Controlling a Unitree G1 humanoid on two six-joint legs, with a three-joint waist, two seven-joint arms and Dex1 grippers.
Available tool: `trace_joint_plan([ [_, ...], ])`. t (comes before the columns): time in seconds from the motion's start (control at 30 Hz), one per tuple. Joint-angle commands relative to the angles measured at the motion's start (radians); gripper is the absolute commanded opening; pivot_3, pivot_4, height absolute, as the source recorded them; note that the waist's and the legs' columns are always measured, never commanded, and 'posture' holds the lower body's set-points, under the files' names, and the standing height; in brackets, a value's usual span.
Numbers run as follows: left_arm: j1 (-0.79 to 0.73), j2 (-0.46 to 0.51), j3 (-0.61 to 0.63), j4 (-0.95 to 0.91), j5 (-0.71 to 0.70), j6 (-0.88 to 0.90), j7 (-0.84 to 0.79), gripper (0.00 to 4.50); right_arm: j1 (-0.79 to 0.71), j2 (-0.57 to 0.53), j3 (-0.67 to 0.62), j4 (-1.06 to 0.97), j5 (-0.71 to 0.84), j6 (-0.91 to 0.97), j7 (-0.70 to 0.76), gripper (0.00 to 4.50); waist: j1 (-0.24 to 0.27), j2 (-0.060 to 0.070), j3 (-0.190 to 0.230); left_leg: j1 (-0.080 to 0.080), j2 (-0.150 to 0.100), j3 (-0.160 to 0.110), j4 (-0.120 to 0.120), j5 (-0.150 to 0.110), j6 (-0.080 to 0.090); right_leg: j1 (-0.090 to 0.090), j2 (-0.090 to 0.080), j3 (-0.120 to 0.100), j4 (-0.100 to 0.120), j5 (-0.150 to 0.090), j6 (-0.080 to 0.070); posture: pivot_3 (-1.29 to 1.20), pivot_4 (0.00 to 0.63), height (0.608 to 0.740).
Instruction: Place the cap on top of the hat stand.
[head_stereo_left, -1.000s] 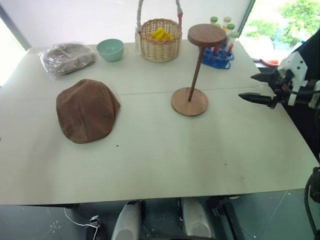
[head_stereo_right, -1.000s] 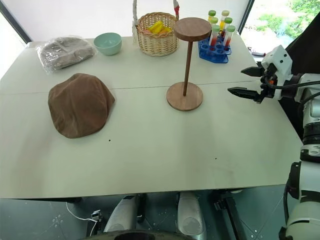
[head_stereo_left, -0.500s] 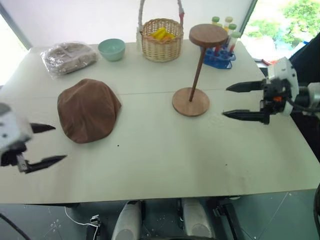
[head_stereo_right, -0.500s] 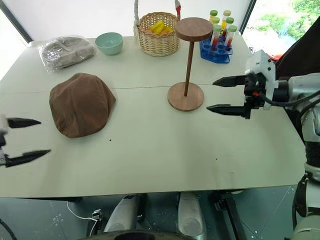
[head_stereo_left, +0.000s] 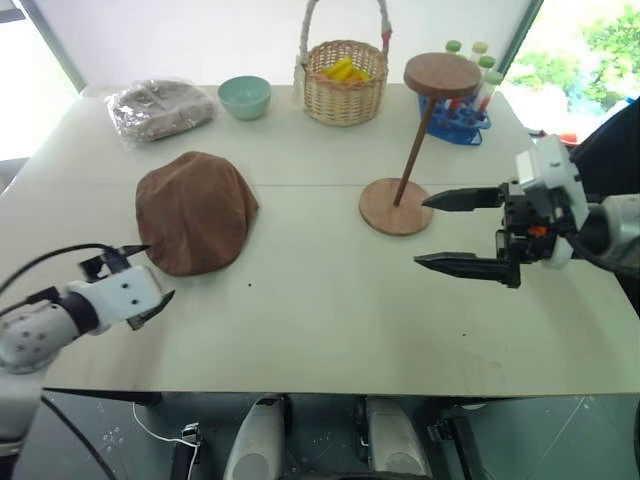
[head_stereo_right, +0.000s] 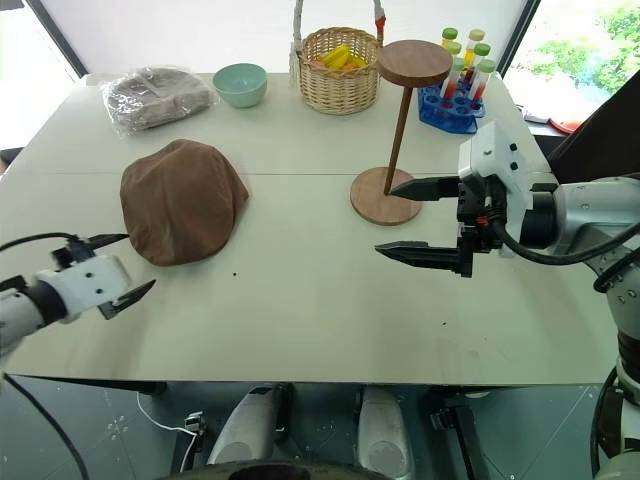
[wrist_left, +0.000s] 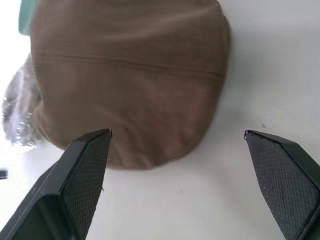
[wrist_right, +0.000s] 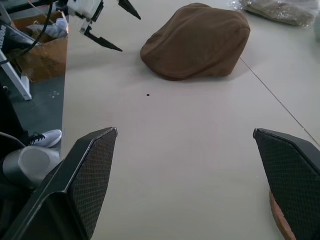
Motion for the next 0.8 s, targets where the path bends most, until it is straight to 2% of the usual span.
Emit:
trace_joint_plan([
  [0.03,-0.032,-0.021,-0.052,0.038,0.089,-0.032,0.094,4.45,-0.011,-0.014,-0.032,-0.024,0.035,0.001,-0.022,4.5,0.0,0.0,0.0,0.0,0.0,0.0,0.0,0.0,0.0,0.0,0.0,0.0,0.0,0.0,0.0,0.0,0.15,0.74],
  [0.3,-0.147,-0.057,-0.204,0.119,0.16,-0.064,0.141,4.45,-0.041,-0.025,-0.022,-0.013,0.06,-0.003,-0.035,4.5,-0.002,0.0,0.0,0.0,0.001,0.0,0.002,0.0,0.0,0.001,0.001,0.0,0.001,0.0,0.001,0.0,0.15,0.74],
  [0.47,-0.273,-0.076,-0.309,0.27,0.283,-0.081,0.239,4.45,-0.054,-0.02,-0.015,-0.015,0.066,-0.007,-0.044,4.5,0.013,0.001,-0.001,0.001,0.0,0.0,0.003,0.0,0.0,0.002,0.001,0.0,0.001,0.001,0.001,0.0,0.15,0.74],
  [0.67,-0.435,-0.112,-0.396,0.472,0.37,-0.092,0.357,4.45,-0.071,-0.019,-0.015,-0.009,0.071,-0.007,-0.059,4.5,0.02,0.002,-0.002,0.001,0.0,0.0,0.006,0.0,0.0,0.004,0.001,-0.001,0.001,0.002,0.003,0.0,0.15,0.74],
  [0.8,-0.487,-0.126,-0.43,0.556,0.393,-0.094,0.402,4.45,-0.076,-0.016,-0.016,-0.008,0.073,-0.006,-0.066,4.5,0.018,0.002,-0.002,0.001,0.001,0.0,0.007,0.0,0.0,0.005,0.001,-0.001,0.001,0.003,0.004,0.0,0.15,0.74],
])
